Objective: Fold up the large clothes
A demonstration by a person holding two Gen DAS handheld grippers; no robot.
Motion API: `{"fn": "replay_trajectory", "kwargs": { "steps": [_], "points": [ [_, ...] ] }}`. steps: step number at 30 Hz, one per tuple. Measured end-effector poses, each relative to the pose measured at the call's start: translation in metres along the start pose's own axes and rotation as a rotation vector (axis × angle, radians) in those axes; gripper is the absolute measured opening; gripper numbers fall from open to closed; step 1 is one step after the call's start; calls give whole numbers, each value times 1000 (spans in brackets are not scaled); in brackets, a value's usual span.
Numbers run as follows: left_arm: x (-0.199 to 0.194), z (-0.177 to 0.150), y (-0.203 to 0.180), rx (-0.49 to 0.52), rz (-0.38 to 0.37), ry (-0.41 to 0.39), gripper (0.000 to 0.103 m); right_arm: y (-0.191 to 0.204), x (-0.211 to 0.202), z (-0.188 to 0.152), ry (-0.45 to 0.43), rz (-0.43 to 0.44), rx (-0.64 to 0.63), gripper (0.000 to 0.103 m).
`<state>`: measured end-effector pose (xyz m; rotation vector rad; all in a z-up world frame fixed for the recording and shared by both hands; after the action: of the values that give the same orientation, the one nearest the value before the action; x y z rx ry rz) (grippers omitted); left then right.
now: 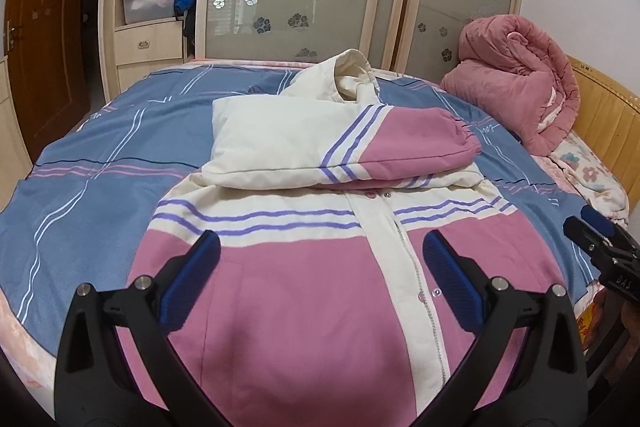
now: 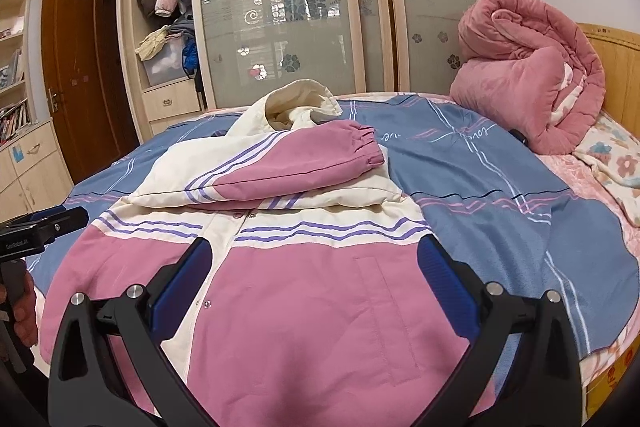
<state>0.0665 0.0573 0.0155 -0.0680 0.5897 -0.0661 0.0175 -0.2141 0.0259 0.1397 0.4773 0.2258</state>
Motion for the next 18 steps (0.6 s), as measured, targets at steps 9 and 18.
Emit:
{"fn": "replay_trajectory", "kwargs": {
  "steps": [9,18],
  "points": [
    [16,13,9,-14,-53,14,101,5,95,87,141,160,125,102],
    [22,12,27,-23,-54,41,101,-34,319,217,356,156,275,97]
  ]
}}
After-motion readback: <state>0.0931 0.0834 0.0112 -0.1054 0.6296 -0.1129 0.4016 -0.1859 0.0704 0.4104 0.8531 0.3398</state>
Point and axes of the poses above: each gripper's, at about its wrist camera, not at the fingertips, and x roughly the way its jaws point, y to its left, z to its top, the point moved 4 cm from there along x, roughly the way its jaws point, and after that the axes turned 5 degrees about z, right-handed, at the moved point
